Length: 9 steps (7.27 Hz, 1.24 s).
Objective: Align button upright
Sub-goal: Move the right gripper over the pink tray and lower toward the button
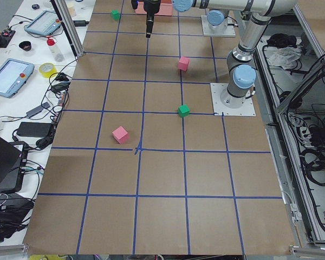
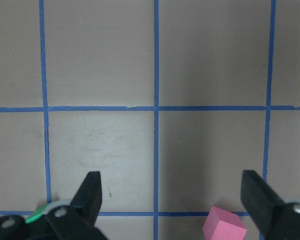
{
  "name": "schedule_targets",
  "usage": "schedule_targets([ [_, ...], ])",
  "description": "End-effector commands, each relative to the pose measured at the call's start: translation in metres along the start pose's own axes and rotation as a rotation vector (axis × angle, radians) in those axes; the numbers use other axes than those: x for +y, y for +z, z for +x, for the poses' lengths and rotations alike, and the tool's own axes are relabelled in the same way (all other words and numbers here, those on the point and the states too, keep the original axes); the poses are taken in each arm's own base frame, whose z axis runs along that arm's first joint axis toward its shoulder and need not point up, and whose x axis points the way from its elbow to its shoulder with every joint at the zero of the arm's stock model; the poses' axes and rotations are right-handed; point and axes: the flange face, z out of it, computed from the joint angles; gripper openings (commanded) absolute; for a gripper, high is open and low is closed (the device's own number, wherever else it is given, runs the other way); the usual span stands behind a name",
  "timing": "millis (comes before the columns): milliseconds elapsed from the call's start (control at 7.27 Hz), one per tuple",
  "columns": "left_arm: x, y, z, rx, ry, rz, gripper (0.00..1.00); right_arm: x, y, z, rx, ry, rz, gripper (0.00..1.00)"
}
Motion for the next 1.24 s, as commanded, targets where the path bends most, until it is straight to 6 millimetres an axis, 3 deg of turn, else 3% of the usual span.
schedule_targets([
  [0,-0.001,0.0,0.0,0.0,-0.002,0.002,1.0,-0.006,0.069,0.037,0.003,0.037,0.002,1.0],
  [825,-0.003,0.001,-0.001,-0.002,-0.005,0.014,1.0,-0.022,0.161,0.057,0.036,0.017,-0.09,1.0],
  [1100,-0.001,-0.003,-0.001,-0.002,0.0,0.023,1.0,-0.017,0.178,0.053,0.018,0.014,-0.119,1.0],
])
